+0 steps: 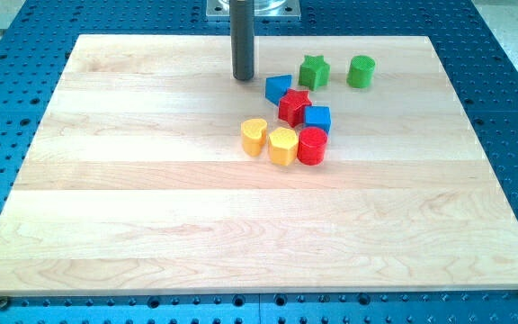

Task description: Move green circle towards bottom right

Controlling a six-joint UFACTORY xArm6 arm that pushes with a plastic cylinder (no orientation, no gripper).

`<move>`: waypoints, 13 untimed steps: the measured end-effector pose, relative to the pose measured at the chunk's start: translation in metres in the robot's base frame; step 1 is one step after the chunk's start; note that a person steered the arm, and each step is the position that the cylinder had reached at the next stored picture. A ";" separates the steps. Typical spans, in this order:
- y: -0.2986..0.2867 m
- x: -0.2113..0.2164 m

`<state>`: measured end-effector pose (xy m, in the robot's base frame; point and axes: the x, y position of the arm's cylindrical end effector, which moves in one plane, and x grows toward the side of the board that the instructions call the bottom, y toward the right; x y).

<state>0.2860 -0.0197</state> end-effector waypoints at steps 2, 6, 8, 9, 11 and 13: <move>0.000 0.000; 0.037 -0.062; 0.037 -0.061; 0.085 -0.059; 0.194 -0.012; 0.173 0.137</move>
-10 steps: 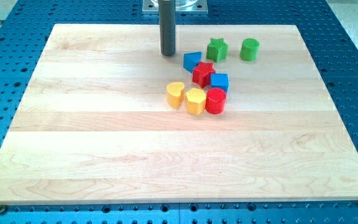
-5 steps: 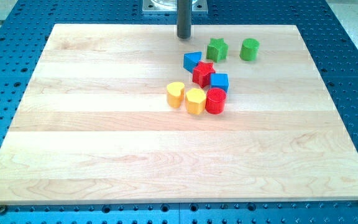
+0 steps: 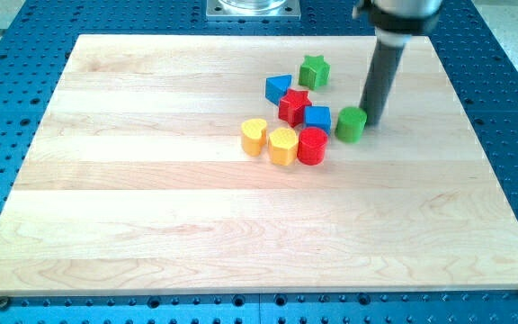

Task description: Move green circle towards bottom right

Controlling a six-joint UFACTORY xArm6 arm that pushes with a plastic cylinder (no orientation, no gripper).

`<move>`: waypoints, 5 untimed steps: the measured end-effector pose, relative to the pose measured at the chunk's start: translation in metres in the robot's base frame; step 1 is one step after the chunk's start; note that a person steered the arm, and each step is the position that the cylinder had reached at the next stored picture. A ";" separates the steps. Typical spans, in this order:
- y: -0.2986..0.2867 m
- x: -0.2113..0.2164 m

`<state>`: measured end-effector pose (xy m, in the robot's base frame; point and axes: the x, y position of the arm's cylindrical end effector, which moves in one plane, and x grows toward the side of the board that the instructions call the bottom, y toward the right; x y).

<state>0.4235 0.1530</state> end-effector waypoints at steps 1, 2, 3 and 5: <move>-0.008 -0.015; -0.033 -0.021; -0.056 0.029; -0.066 0.082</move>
<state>0.5054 0.0869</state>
